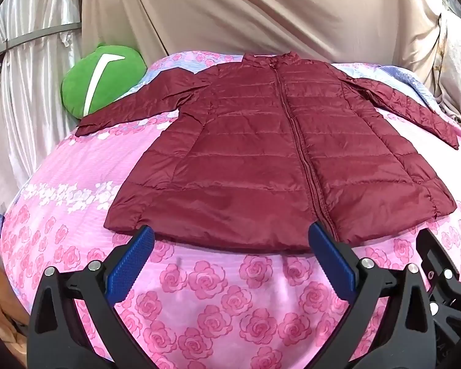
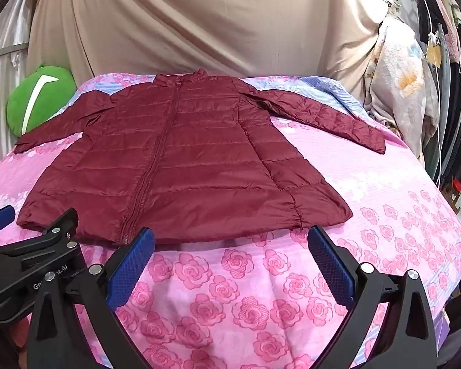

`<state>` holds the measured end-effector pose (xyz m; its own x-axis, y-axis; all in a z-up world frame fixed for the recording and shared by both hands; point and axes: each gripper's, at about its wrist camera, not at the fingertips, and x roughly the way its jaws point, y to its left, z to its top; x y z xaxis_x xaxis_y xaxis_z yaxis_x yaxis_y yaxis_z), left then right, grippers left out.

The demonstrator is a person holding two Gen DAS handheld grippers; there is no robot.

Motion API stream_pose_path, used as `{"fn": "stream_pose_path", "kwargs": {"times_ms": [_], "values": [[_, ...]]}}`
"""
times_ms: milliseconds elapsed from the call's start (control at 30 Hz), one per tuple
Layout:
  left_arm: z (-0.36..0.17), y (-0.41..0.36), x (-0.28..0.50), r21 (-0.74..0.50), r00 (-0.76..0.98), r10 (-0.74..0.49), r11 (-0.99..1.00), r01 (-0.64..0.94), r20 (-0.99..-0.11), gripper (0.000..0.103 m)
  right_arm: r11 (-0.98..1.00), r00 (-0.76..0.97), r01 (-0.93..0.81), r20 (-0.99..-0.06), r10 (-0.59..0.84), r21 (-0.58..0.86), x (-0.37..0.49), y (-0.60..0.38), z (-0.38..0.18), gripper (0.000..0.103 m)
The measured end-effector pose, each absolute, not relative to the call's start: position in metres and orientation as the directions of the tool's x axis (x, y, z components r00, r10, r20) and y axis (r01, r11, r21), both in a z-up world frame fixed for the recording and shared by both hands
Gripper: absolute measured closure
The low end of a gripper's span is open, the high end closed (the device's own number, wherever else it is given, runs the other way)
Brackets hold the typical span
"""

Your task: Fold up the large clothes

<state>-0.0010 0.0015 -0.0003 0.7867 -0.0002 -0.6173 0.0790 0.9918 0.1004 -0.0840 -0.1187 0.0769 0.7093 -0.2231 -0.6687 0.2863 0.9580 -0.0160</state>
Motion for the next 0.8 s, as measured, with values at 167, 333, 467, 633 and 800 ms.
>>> {"fn": "stream_pose_path", "kwargs": {"times_ms": [167,333,467,633,800], "values": [[0.000,0.009,-0.007,0.096,0.791,0.004,0.993,0.068,-0.612,0.005,0.959,0.714,0.282,-0.663,-0.225,-0.021,-0.091,-0.112,0.078,0.005],[0.003,0.016,-0.012,0.086,0.800,-0.004,0.994,0.070,-0.601,0.005,0.958,0.725,0.284,-0.648,-0.233,-0.026,-0.102,-0.106,0.082,0.005],[0.005,0.016,-0.024,0.088,0.806,0.000,0.994,0.065,-0.592,0.005,0.958,0.732,0.285,-0.637,-0.240,-0.033,-0.108,-0.103,0.086,0.005],[0.009,0.019,-0.030,0.084,0.814,-0.002,0.995,0.062,-0.581,0.005,0.958,0.742,0.284,-0.625,-0.244,-0.036,-0.115,-0.100,0.090,0.005],[0.007,0.018,-0.034,0.083,0.823,-0.006,0.994,0.065,-0.569,0.005,0.956,0.743,0.291,-0.620,-0.251,-0.039,-0.120,-0.099,0.091,0.005]]}}
